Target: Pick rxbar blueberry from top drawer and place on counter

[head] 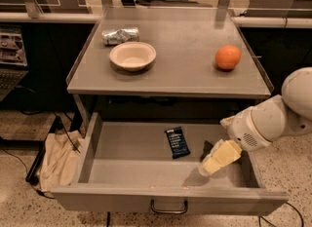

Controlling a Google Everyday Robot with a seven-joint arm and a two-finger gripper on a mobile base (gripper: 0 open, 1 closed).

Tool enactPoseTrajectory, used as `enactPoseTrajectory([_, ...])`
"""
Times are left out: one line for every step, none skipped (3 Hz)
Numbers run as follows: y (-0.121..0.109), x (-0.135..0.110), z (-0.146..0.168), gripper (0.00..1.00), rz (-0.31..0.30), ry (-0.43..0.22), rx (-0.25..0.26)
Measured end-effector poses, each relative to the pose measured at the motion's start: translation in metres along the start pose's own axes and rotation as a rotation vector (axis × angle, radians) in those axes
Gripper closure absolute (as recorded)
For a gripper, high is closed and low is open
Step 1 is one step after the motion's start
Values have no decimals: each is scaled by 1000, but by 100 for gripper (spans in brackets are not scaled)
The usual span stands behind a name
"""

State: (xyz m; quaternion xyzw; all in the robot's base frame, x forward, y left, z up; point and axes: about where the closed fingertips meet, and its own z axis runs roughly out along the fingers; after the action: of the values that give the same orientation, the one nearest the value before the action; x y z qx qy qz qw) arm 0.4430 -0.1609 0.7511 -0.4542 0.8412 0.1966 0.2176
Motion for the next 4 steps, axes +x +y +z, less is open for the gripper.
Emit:
enactPoseTrajectory([3, -2, 38, 0, 38, -15, -22])
enactPoseTrajectory([-1, -13, 69, 0, 28, -24, -6])
enactPoseTrajectory([-13, -34, 93, 0, -3, -54, 33])
enactPoseTrajectory([-13, -33, 93, 0, -2, -53, 35])
